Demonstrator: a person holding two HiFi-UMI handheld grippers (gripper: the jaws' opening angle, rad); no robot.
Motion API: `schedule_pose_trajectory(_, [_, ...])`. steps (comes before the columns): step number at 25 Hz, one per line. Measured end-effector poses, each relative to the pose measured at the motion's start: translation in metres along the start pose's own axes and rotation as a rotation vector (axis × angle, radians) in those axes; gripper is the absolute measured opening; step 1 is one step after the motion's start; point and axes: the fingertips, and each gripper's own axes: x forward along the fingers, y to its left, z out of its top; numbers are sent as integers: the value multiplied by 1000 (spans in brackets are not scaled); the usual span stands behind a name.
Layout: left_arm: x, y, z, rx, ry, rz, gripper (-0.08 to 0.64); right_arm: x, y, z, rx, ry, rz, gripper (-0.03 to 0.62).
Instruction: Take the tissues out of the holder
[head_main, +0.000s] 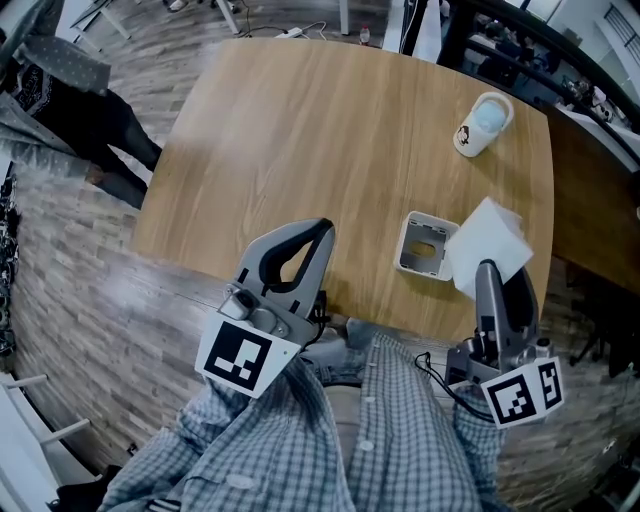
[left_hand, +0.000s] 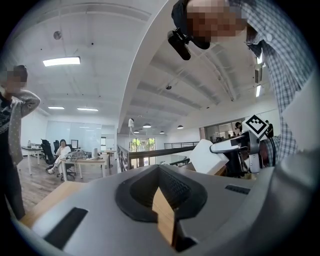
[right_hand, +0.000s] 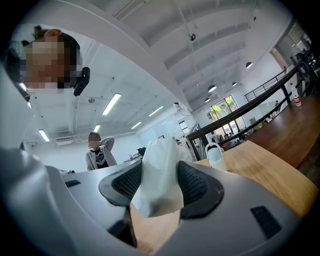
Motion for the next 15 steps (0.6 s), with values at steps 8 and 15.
schedule_pose_trajectory(8, [1,-4,-3,-6,0,-8,0,2,3,-4,-9,10,13,232])
schedule_pose_trajectory(15, [2,-8,-6,-11,3,-16,0,2,3,-5,-11,10,17,232])
